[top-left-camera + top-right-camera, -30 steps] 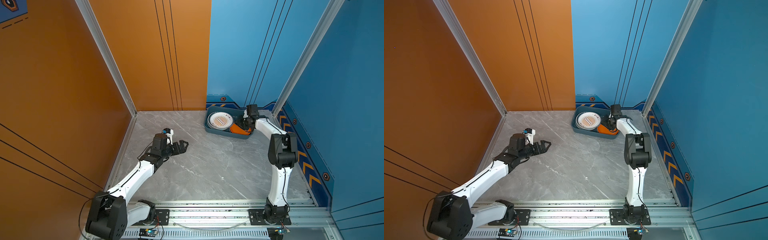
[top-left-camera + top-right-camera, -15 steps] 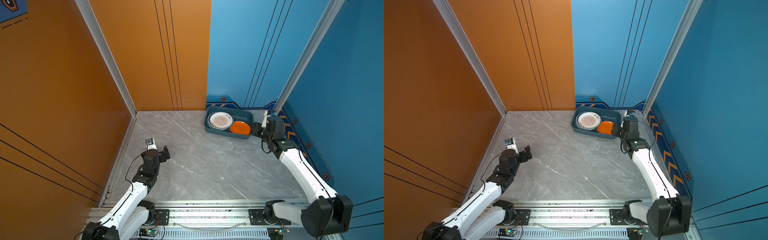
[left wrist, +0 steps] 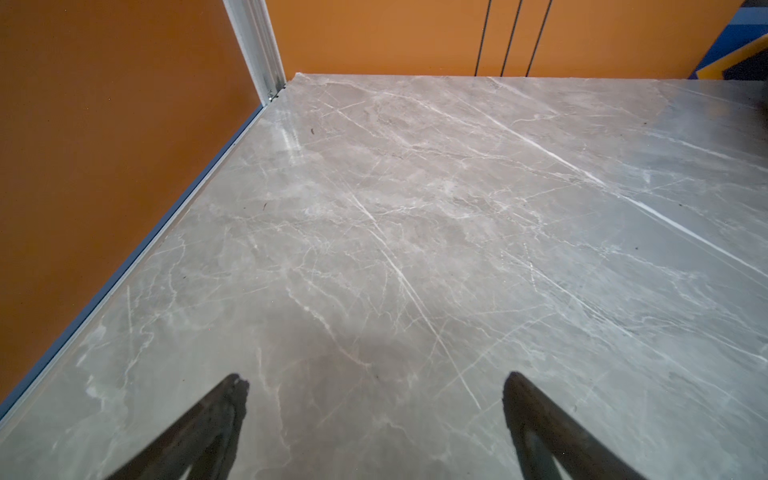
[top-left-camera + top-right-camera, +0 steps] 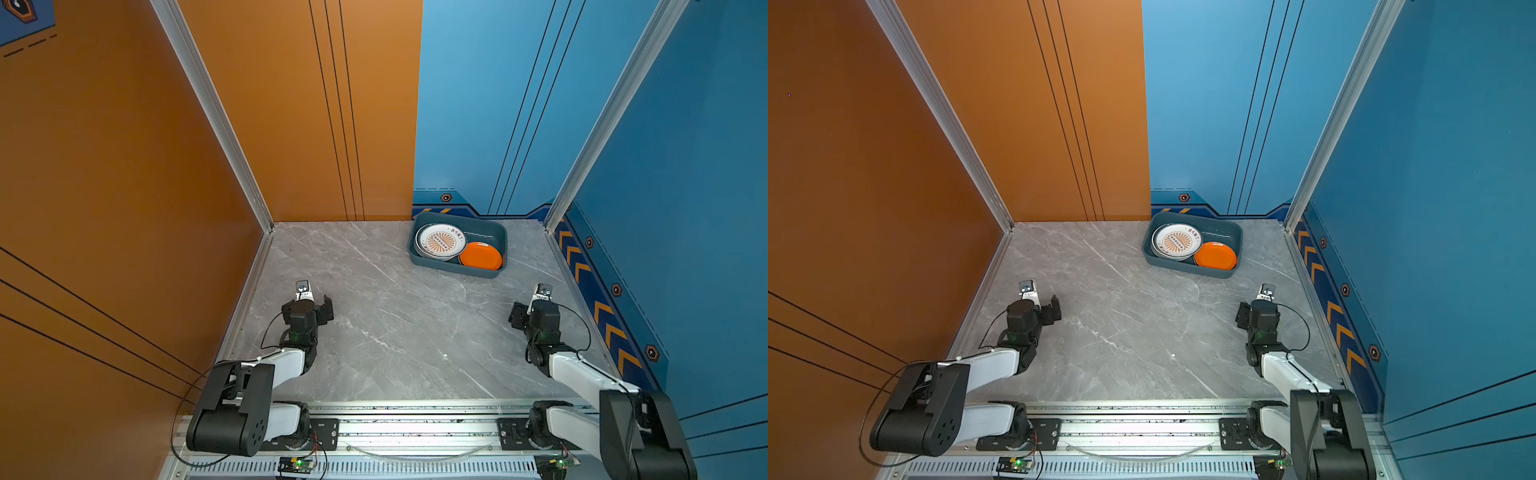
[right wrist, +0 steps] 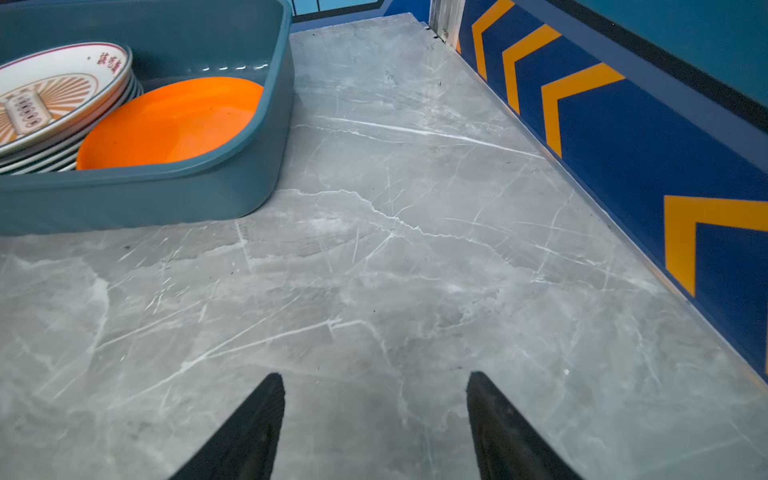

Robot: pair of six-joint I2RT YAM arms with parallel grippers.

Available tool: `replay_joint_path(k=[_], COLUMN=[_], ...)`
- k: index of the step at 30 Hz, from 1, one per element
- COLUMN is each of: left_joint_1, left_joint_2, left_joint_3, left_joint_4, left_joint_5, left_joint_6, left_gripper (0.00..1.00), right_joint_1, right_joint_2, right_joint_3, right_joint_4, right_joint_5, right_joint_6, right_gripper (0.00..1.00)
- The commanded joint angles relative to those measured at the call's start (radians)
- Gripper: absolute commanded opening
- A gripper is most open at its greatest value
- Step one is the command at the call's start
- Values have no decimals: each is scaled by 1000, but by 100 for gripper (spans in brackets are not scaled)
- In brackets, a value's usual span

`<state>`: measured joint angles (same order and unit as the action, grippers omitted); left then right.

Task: Place the plates into the plastic bin on the countertop

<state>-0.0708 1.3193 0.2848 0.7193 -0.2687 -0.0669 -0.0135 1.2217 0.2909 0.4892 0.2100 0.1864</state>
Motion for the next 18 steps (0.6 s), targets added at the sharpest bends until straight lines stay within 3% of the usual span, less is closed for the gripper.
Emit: replay_joint_path(k=[1,6,7,9,10,12,18], left_joint_1=[25,99,120,128,119,109,86], left_joint_2=[19,283,266,215,230,245,239], left_joint_3=[26,-37,-49,3,29,59,76], left_joint_4=[101,525,497,334,310,277,235], left_joint_5=[99,129,205,214,219,237,202], left_joint_6=[66,0,-4,-10,0,21,39], left_gripper=[98,98,98,98,98,98,98], right_joint_1=[-17,-12,-11,-6,6,30,66], right_joint_2=[76,250,271,291,300,302,309], right_joint_3=[-19,-53,-47,-18,7,69,79], right_joint_4=[348,586,596,551,521,403,399], right_joint_5=[-29,-20,-14,-31,-28,-8,40], right_joint_6=[-18,-37,-36,-47,-60,-83,-117], right_gripper=[77,78,80,86,100,100,100])
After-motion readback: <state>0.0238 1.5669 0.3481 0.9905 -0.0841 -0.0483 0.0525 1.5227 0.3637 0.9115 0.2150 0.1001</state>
